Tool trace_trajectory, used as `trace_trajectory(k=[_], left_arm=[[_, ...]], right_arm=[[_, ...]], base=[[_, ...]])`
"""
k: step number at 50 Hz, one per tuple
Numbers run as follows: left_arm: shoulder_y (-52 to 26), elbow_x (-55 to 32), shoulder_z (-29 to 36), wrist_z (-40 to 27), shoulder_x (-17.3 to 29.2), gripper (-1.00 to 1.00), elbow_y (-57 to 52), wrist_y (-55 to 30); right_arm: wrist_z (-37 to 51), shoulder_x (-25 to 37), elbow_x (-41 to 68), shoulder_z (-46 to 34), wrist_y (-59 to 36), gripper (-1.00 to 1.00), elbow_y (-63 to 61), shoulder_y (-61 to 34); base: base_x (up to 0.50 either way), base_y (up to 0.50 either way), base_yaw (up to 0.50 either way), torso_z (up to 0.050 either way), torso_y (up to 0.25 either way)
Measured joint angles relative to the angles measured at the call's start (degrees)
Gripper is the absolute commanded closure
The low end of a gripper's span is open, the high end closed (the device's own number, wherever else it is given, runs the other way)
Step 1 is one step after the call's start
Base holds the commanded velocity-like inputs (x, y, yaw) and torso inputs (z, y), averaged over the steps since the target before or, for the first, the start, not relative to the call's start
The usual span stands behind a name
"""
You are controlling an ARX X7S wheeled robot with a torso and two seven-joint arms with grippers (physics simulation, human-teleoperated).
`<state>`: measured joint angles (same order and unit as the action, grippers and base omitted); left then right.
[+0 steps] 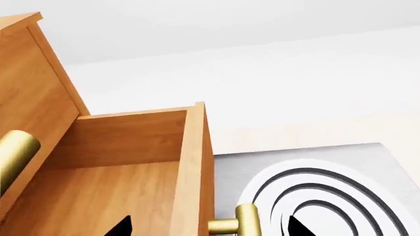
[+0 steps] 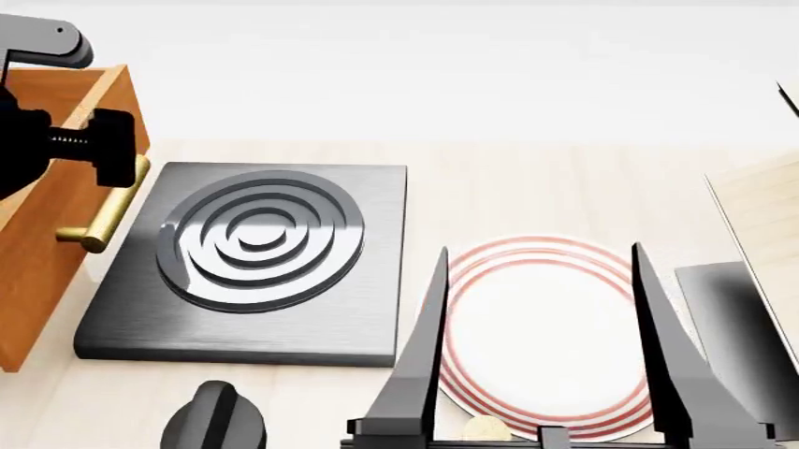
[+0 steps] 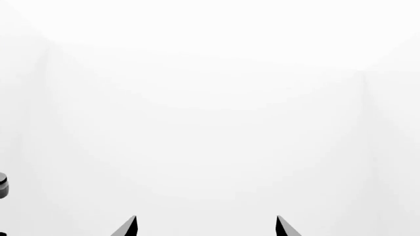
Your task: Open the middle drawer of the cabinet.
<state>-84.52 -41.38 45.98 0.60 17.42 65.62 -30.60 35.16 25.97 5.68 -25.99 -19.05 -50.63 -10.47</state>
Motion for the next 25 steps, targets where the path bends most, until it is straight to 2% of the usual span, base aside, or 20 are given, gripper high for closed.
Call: trace_trajectory(k=[10,25], left_arm=[[-0.6,1.5,-0.6,1.7,-2.0,-1.0,5.7,2.5],[-0.1,4.6,-3.8,2.7,-3.2,-1.0,8.4,3.2]], right_arm=[[0.1,0.1,-0.1,-0.2,0.2,-1.0,0.2,0.0],[0.2,0.2,0.0,-0.3,0.2,-1.0,0.3,0.0]], base=[[0.0,0.0,0.0,0.0,0.0],[0.0,0.0,0.0,0.0,0.0]])
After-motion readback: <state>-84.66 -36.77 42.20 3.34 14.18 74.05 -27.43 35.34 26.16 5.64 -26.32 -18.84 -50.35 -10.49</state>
